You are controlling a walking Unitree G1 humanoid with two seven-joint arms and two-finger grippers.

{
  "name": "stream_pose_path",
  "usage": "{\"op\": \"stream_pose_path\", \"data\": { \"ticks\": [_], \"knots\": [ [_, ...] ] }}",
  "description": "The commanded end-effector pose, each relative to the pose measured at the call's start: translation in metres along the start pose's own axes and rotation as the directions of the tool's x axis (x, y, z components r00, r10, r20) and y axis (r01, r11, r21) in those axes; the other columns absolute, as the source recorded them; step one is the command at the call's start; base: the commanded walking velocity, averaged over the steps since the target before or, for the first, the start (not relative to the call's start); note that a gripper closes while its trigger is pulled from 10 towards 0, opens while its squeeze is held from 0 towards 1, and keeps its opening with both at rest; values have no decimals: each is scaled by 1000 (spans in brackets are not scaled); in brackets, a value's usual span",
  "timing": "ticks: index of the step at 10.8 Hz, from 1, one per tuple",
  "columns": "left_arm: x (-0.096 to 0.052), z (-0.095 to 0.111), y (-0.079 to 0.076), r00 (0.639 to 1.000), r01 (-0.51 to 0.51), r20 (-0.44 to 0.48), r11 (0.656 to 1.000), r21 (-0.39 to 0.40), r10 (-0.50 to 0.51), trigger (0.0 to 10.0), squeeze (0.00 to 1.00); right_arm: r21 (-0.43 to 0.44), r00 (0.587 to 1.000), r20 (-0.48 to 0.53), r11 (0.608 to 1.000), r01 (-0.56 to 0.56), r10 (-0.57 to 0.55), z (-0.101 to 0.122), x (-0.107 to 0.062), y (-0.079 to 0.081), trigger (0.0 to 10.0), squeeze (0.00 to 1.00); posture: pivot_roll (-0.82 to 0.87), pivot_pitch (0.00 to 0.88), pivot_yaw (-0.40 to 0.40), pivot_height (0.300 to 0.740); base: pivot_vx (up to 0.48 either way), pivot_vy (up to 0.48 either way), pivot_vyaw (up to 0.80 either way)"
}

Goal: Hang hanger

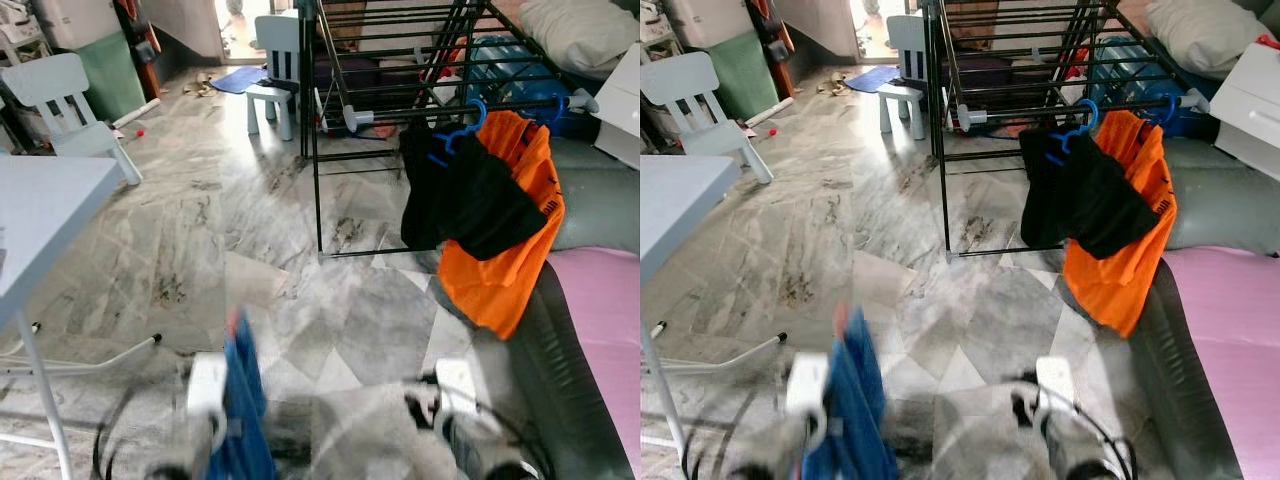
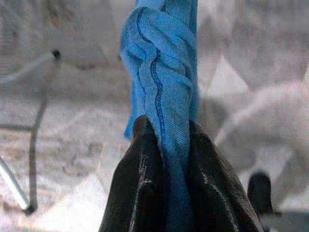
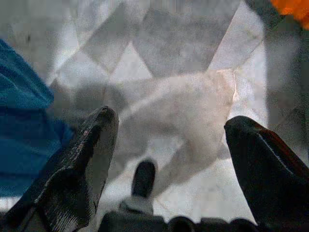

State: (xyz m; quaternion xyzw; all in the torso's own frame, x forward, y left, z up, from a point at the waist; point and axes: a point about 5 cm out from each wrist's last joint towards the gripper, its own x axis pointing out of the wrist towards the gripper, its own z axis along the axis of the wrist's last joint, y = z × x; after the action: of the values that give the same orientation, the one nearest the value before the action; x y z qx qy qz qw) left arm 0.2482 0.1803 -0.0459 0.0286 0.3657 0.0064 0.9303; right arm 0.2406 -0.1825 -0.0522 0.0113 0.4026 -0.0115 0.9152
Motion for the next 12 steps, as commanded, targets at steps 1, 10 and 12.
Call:
{"op": "stream_pose_path", "data": {
  "ticks": [1,10,12],
  "knots": [
    [2,17,7,998,-27,52,1000,-2,27,10000,0,20,1000,3,1000,4,-5,2,1,1,10000,0,-3,0,22,740,0,0,0],
    [-9,-34,-1,995,69,-73,997,28,-67,10000,0,-94,989,-137,994,-64,51,-42,-7,6,10000,0,2,0,17,740,28,0,-223],
    [-10,-35,-3,994,86,-75,995,43,-83,10000,0,-116,988,-144,991,-71,54,-44,-8,7,10000,0,-1,0,18,740,247,0,0]
  ]
}}
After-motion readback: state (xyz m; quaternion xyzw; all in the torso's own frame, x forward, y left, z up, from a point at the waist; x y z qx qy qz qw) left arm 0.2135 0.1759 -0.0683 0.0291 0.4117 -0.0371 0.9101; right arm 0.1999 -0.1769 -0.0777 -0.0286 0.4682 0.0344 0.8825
